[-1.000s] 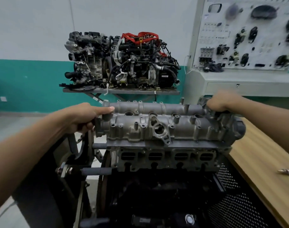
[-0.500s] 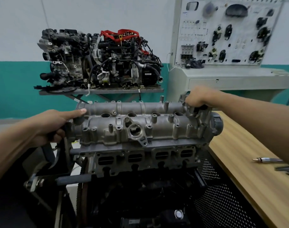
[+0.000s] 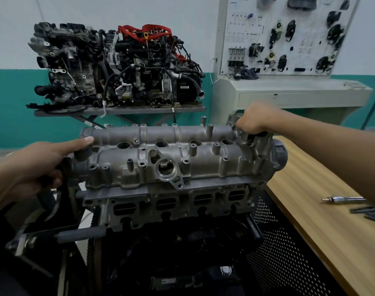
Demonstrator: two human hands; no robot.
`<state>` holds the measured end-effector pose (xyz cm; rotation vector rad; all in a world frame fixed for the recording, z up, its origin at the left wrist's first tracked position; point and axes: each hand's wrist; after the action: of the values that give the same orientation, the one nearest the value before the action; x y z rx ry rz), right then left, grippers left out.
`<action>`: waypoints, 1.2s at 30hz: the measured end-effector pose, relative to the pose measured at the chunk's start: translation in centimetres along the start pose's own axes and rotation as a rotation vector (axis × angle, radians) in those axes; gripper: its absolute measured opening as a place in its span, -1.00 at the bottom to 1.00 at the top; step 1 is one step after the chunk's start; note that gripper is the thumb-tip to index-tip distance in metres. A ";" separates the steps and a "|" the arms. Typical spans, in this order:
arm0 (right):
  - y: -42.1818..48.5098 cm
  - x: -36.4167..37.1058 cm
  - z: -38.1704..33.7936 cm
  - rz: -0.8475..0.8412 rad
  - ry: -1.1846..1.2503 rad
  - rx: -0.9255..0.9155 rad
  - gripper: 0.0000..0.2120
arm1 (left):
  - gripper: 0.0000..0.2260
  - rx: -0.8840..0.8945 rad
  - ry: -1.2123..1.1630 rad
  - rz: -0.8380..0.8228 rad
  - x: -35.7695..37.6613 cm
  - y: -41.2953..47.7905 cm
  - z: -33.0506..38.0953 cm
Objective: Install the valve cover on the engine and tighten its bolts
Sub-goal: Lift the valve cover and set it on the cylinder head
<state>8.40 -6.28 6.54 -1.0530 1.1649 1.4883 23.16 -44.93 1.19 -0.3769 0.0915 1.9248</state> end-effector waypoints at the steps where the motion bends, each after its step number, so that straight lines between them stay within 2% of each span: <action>1: 0.1 0.2 0.2 0.004 -0.009 0.000 -0.61 | -0.54 -0.001 0.010 0.002 -0.1 0.2 -0.2; 4: 0.4 0.5 0.3 0.021 0.000 0.034 -0.60 | -0.41 -0.009 0.032 0.023 -0.2 0.7 -0.5; 9: 0.6 -0.1 0.0 0.026 -0.018 0.014 -0.65 | -0.41 -0.016 0.025 0.050 -0.2 0.9 -0.8; 15: 1.0 0.1 0.3 0.029 0.023 -0.003 -0.61 | -0.42 -0.032 -0.033 -0.053 -0.5 0.9 -1.0; 20: 0.3 0.7 0.5 0.025 0.026 0.013 -0.59 | -0.15 0.008 -0.089 -0.072 -0.7 0.8 -0.7; 22: 0.2 0.7 0.5 0.029 0.040 0.025 -0.60 | -0.10 0.013 -0.109 -0.055 -0.8 0.9 -0.7; 24: 0.5 0.7 0.6 0.039 0.070 0.042 -0.64 | -0.13 0.005 -0.116 -0.046 -0.5 1.0 -0.5; 28: 0.7 0.5 0.6 0.025 0.066 0.066 -0.66 | -0.36 0.007 -0.132 -0.010 0.2 0.9 0.0; 36: 1.9 0.6 0.8 -0.009 0.067 0.076 -0.66 | -0.44 0.035 -0.121 0.086 0.5 1.1 -0.5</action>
<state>6.32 -5.66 6.44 -1.0620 1.2520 1.4005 22.09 -45.00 0.39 -0.2355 0.0619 2.0238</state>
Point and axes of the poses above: each hand's wrist, its own y-axis towards the middle knuckle, its own x-axis out of the palm, z = x × y
